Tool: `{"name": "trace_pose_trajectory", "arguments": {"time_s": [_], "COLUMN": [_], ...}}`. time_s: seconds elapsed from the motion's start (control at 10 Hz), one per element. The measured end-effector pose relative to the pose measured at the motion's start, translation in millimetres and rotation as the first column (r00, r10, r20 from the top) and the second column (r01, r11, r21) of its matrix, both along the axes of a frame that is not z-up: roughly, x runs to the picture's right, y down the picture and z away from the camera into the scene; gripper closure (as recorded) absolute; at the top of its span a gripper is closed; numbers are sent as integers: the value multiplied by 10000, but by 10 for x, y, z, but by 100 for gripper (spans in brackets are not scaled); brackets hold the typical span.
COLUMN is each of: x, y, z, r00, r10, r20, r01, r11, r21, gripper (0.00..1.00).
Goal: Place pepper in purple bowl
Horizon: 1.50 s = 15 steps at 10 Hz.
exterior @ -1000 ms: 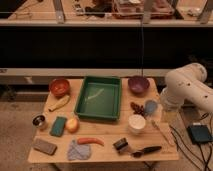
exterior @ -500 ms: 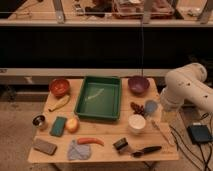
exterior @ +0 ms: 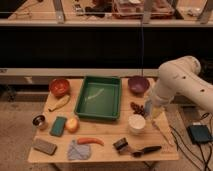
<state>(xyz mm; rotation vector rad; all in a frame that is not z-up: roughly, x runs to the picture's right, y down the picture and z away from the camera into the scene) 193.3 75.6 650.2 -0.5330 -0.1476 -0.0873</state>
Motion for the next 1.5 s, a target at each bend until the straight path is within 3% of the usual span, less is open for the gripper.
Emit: {"name": "trace_pose_trajectory", "arguments": {"time_s": [0.2,0.5,0.7,0.8,1.0,1.4,1.5], "x": [-575,-1317,-1789,-2132,-2350,-2368,-2387], "y": [-23,110,209,309,381,393,411], "z": [-204,-431,-438,-339,-265,-261,-267], "r00": [9933,9651,9452,9287,9168,9164,9101], "r10": [-520,-1406,-1828,-2220,-2504,-2506,-2593], "r20": [1034,2208,2705,2971,3109,3122,3233], "r01": [504,1286,1621,1993,2270,2289,2425], "r11": [9986,9894,9820,9743,9677,9678,9658], "r21": [176,680,972,1049,1101,1051,918], "gripper": [35,35,35,35,35,35,35]}}
